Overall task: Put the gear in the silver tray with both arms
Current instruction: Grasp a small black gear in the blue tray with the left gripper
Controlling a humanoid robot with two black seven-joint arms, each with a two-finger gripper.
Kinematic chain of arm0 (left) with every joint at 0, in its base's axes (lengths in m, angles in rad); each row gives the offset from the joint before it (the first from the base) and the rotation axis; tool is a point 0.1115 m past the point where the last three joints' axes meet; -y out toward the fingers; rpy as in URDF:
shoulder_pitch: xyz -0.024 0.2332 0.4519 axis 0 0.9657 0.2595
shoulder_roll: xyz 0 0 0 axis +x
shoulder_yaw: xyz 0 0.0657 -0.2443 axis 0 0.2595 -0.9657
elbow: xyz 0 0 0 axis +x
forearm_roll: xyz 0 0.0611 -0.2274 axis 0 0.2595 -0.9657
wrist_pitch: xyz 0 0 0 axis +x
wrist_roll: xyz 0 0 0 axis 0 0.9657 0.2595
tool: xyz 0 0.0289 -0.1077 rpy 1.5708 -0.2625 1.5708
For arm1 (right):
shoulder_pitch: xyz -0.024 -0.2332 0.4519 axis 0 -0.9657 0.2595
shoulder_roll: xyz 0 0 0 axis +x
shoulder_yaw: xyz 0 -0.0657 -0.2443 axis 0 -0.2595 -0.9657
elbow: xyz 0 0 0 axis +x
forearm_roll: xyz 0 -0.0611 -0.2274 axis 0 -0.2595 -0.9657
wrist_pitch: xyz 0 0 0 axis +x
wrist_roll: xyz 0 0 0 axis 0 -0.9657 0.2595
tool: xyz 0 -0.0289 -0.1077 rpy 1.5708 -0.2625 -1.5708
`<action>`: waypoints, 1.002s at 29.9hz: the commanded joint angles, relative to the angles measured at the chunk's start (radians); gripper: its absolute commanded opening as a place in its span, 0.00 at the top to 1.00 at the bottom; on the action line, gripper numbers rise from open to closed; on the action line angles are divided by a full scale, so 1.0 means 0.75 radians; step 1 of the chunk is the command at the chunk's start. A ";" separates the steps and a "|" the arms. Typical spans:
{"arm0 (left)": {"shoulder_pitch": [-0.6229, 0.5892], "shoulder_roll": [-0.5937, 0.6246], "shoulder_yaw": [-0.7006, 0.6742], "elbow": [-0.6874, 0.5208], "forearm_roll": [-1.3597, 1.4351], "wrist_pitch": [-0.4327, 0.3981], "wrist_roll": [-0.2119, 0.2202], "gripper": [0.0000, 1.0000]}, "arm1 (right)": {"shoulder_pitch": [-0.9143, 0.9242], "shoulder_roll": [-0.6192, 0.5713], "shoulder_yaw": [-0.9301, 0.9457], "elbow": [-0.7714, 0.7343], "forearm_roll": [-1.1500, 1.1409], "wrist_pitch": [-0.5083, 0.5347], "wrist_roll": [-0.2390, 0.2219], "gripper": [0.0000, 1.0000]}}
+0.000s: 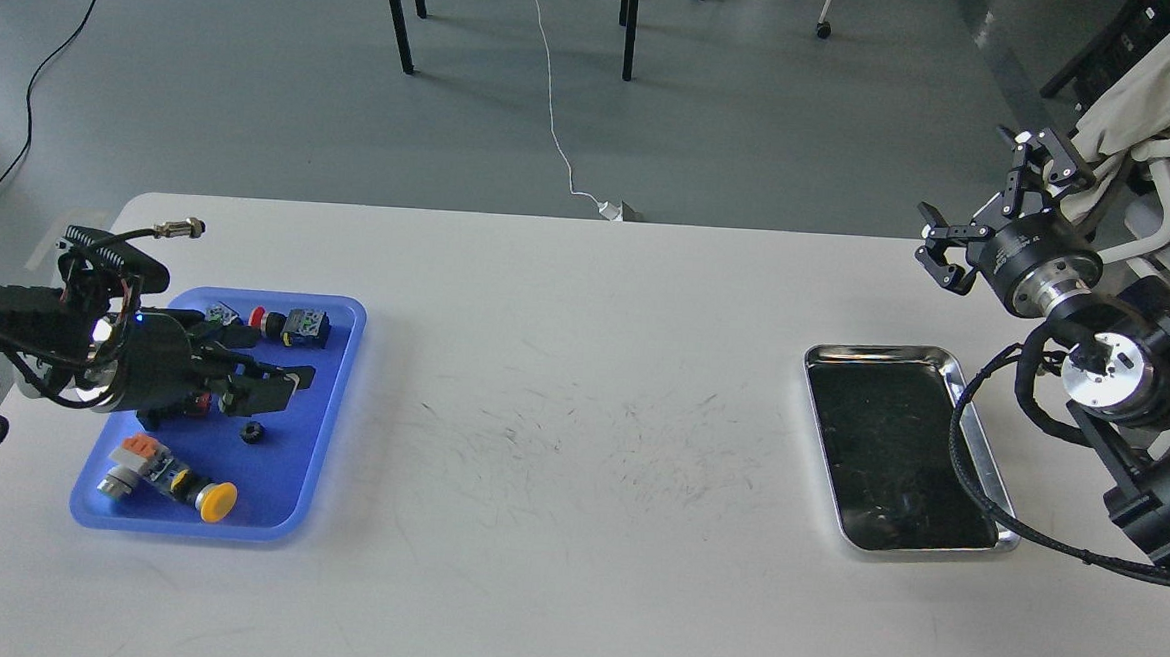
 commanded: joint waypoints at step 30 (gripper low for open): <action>0.017 -0.232 0.075 0.386 0.100 0.129 -0.182 0.20 | -0.029 -0.117 0.002 0.063 0.001 -0.001 0.000 0.01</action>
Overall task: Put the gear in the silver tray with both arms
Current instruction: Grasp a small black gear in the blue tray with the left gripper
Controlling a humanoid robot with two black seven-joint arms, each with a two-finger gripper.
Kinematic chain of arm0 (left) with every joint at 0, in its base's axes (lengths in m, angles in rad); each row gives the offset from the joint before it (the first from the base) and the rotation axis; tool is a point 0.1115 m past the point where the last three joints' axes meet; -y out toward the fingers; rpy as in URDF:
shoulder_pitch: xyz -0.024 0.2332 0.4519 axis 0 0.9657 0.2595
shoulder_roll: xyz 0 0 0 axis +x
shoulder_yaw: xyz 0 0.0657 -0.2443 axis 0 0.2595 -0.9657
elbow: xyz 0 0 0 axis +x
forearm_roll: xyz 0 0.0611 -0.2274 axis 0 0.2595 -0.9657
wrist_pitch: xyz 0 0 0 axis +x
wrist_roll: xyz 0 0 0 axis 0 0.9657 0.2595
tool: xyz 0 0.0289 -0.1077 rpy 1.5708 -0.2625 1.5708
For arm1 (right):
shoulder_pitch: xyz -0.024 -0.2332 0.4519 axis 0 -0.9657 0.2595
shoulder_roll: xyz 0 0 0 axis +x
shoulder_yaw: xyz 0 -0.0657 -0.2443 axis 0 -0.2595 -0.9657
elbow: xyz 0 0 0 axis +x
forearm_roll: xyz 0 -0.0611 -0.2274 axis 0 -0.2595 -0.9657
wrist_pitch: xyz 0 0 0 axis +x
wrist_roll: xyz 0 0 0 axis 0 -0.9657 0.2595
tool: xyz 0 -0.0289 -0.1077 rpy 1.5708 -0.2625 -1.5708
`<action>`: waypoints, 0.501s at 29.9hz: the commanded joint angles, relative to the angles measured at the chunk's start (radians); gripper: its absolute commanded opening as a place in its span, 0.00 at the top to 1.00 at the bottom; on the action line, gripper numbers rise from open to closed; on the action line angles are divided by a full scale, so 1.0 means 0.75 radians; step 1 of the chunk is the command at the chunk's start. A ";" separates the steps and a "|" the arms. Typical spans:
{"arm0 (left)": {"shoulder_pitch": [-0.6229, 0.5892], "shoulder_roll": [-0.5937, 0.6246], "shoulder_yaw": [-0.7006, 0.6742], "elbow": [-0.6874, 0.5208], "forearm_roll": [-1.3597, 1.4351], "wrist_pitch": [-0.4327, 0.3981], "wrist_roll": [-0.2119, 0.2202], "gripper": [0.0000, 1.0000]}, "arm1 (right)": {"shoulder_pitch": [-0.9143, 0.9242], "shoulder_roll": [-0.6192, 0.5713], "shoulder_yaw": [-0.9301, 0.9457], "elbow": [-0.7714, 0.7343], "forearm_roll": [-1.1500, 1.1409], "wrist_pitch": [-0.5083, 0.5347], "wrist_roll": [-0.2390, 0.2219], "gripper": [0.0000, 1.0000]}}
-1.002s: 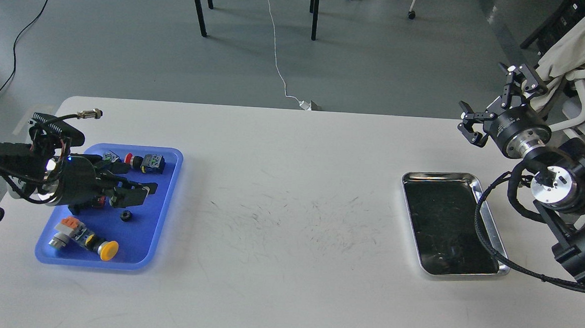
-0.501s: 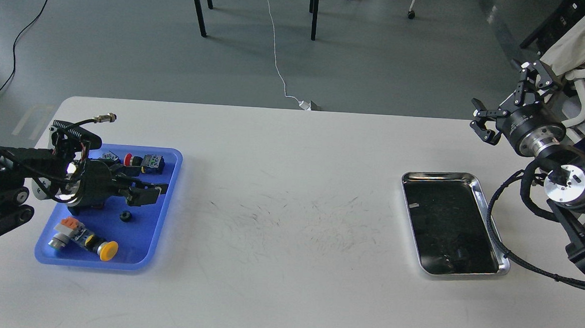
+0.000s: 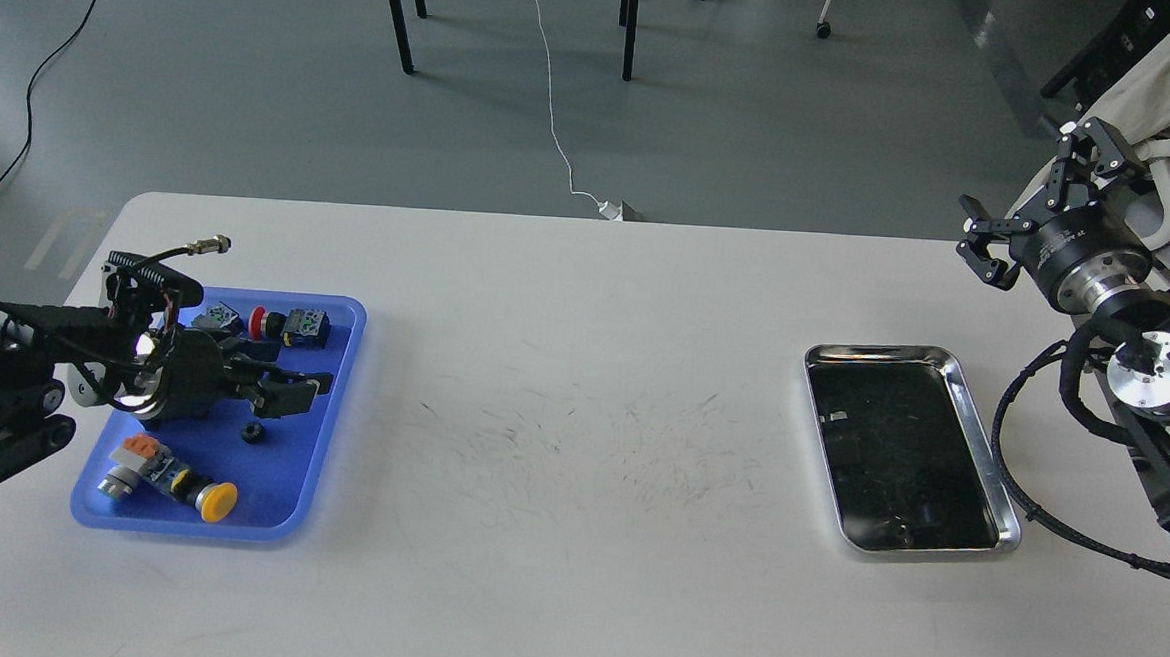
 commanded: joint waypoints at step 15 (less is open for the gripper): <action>-0.042 -0.012 0.066 0.076 0.127 0.113 -0.084 0.20 | -0.022 0.001 -0.002 0.020 -0.001 0.000 0.001 0.01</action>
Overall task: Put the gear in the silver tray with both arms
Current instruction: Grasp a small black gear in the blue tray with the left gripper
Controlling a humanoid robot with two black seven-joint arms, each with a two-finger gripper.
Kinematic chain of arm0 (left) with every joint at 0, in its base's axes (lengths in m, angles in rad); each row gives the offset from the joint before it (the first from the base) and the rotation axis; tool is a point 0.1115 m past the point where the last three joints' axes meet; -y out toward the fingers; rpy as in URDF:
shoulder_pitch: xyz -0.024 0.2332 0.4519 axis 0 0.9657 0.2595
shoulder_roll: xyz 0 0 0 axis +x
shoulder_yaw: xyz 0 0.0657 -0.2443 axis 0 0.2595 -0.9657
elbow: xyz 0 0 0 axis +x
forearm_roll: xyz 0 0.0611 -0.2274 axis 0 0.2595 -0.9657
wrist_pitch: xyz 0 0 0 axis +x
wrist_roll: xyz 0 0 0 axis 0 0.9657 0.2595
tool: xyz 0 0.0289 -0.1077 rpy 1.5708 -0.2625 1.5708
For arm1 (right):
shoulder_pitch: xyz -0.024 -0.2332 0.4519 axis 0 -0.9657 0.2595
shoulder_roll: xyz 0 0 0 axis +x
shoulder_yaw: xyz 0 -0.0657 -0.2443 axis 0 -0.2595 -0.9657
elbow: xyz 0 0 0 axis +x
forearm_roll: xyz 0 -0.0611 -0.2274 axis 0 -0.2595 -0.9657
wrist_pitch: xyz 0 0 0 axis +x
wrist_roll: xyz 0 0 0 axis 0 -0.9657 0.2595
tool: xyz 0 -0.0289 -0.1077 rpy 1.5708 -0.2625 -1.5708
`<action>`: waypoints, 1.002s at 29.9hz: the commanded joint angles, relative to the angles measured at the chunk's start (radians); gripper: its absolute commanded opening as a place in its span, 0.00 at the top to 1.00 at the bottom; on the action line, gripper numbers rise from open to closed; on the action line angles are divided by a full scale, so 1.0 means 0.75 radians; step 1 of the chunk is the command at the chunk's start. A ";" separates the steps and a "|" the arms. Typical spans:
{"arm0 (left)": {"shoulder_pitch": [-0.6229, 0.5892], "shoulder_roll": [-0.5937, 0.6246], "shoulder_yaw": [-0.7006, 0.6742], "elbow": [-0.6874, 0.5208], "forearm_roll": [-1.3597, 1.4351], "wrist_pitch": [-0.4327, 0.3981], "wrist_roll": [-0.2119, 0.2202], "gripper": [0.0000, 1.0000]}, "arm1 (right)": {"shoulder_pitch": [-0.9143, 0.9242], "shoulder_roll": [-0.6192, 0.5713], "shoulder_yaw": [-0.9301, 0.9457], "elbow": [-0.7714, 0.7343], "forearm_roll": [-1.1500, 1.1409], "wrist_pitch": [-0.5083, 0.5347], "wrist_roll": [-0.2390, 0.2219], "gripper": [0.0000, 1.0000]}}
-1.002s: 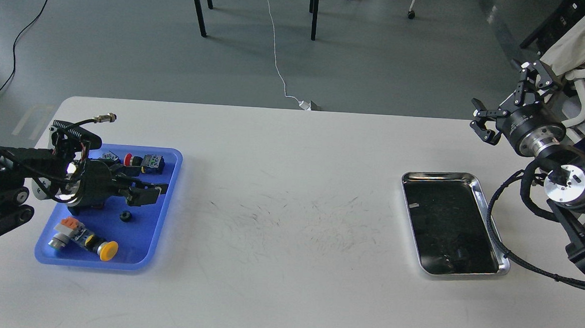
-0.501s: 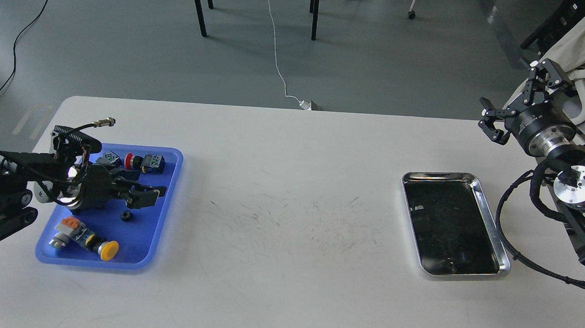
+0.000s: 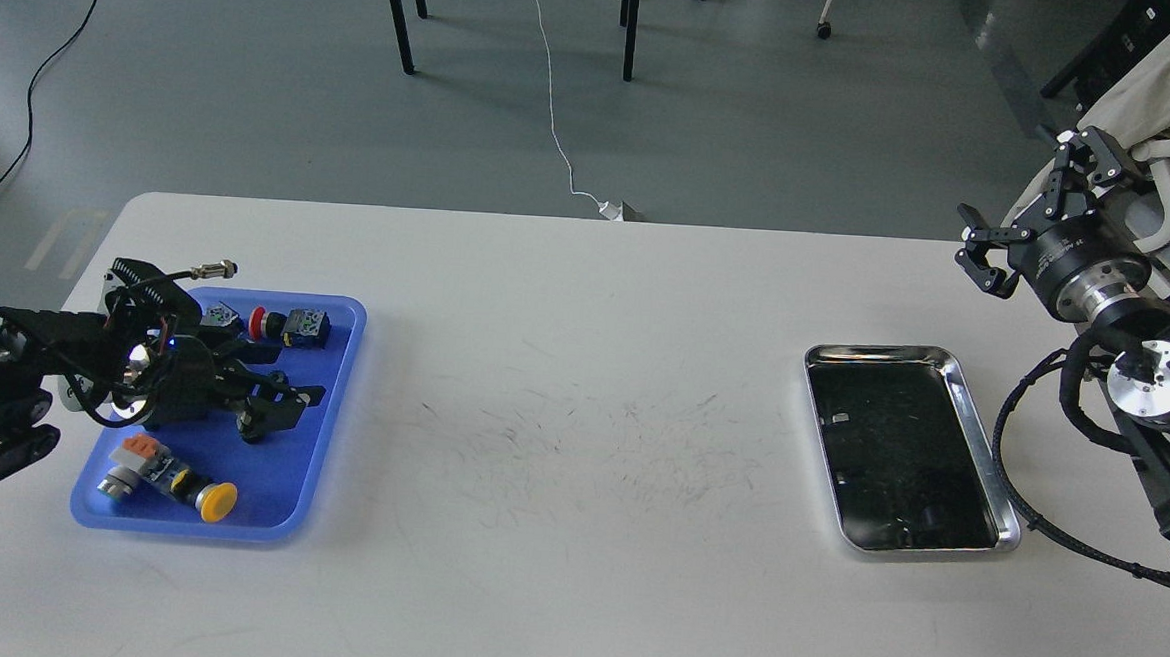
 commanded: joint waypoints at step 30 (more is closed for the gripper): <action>0.011 -0.082 0.062 0.175 -0.012 0.060 -0.008 0.34 | -0.040 -0.070 0.000 0.103 0.000 -0.016 0.000 0.01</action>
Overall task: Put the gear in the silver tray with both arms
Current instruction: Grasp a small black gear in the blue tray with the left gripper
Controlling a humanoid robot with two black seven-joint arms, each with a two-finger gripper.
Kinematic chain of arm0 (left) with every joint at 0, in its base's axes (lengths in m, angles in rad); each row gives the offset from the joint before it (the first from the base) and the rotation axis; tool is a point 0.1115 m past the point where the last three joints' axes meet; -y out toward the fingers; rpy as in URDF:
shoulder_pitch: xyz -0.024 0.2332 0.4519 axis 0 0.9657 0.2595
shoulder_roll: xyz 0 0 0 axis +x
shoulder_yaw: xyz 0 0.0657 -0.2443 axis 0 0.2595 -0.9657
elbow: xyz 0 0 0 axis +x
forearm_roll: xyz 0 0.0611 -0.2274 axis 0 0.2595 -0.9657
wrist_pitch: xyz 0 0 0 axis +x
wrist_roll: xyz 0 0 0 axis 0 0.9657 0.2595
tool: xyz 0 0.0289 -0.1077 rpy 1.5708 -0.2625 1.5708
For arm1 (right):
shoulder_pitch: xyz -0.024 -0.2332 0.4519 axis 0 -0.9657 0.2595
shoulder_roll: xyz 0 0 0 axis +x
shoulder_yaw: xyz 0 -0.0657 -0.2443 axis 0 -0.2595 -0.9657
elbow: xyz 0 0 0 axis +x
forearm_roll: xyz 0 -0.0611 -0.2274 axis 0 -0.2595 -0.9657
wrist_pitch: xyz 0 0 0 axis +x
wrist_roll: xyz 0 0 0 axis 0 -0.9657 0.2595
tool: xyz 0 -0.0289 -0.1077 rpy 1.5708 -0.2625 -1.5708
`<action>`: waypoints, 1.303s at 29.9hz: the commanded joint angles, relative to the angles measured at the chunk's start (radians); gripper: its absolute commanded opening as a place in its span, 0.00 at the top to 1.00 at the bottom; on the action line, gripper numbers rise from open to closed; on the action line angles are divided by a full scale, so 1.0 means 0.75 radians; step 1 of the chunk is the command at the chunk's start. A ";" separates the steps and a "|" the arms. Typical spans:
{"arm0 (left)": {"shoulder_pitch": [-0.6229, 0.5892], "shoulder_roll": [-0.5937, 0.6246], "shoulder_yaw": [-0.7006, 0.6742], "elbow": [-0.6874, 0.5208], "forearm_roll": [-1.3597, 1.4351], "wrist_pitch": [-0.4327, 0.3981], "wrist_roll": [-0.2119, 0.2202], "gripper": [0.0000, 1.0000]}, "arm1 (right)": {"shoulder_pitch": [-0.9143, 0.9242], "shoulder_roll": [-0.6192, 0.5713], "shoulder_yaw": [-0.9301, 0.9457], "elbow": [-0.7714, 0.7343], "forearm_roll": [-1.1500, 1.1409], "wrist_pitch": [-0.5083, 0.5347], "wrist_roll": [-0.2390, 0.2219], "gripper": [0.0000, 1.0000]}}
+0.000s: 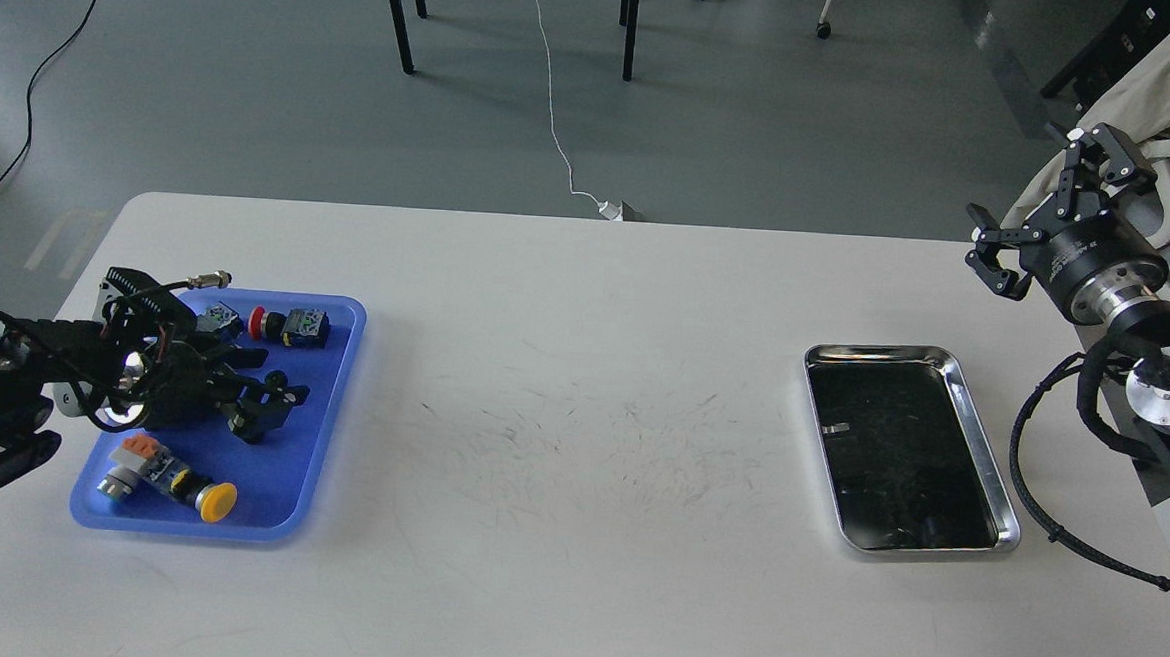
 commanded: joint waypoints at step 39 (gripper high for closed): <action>-0.017 0.029 0.046 -0.018 0.023 0.019 0.000 0.87 | -0.024 0.033 0.003 -0.012 -0.002 0.000 0.005 0.01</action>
